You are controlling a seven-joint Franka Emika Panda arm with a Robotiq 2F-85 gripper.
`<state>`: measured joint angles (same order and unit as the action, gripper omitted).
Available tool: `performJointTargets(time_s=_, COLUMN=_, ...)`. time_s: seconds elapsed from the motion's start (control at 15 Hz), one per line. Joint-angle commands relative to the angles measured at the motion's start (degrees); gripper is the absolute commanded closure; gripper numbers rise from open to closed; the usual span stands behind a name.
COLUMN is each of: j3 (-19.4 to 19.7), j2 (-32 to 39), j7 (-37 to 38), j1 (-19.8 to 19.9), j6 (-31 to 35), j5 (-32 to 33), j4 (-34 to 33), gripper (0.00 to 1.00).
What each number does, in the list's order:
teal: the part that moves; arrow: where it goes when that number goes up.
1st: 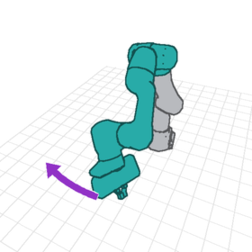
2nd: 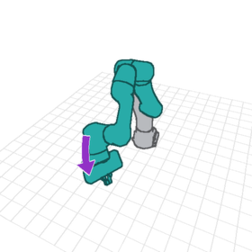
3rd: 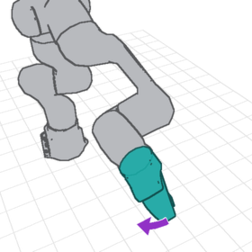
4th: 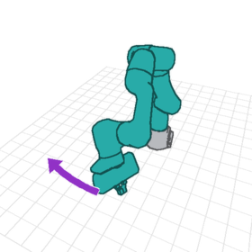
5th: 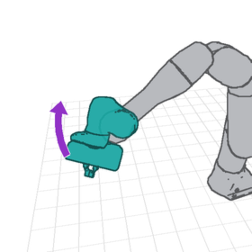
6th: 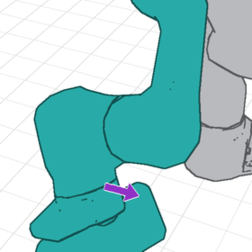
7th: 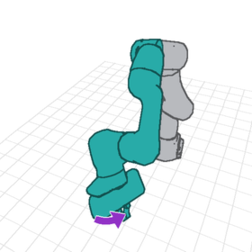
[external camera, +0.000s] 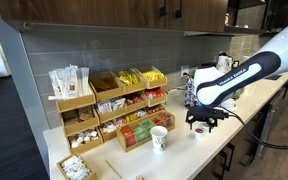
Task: Stack the three pods on the counter
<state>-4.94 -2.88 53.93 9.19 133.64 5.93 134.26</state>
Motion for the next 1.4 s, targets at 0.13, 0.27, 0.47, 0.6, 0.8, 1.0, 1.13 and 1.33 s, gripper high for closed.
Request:
performJointTargets(time_s=0.13, j3=4.8, j2=5.9, j7=-0.3, j1=-2.7, j6=1.9, j5=-2.8, j4=-4.0, gripper=0.00)
performJointTargets(time_s=0.27, j3=5.8, j2=6.9, j7=-0.8, j1=-3.0, j6=3.5, j5=-3.9, j4=-4.3, gripper=0.02)
performJointTargets(time_s=0.47, j3=6.9, j2=8.1, j7=-1.9, j1=-3.3, j6=6.2, j5=-5.5, j4=-4.1, gripper=0.09)
performJointTargets(time_s=0.6, j3=7.7, j2=8.8, j7=-1.7, j1=-3.5, j6=7.5, j5=-5.3, j4=-4.1, gripper=0.20)
performJointTargets(time_s=0.8, j3=8.7, j2=9.7, j7=-1.1, j1=-3.7, j6=8.9, j5=-4.4, j4=-4.0, gripper=0.41)
performJointTargets(time_s=1.0, j3=9.4, j2=9.9, j7=-0.8, j1=-3.9, j6=9.7, j5=-4.1, j4=-4.1, gripper=0.15)
performJointTargets(time_s=1.13, j3=9.6, j2=10.3, j7=-1.0, j1=-4.0, j6=10.0, j5=-4.3, j4=-4.2, gripper=0.02)
performJointTargets(time_s=1.33, j3=9.8, j2=10.9, j7=-1.1, j1=-4.2, j6=10.4, j5=-4.5, j4=-4.3, gripper=0.34)
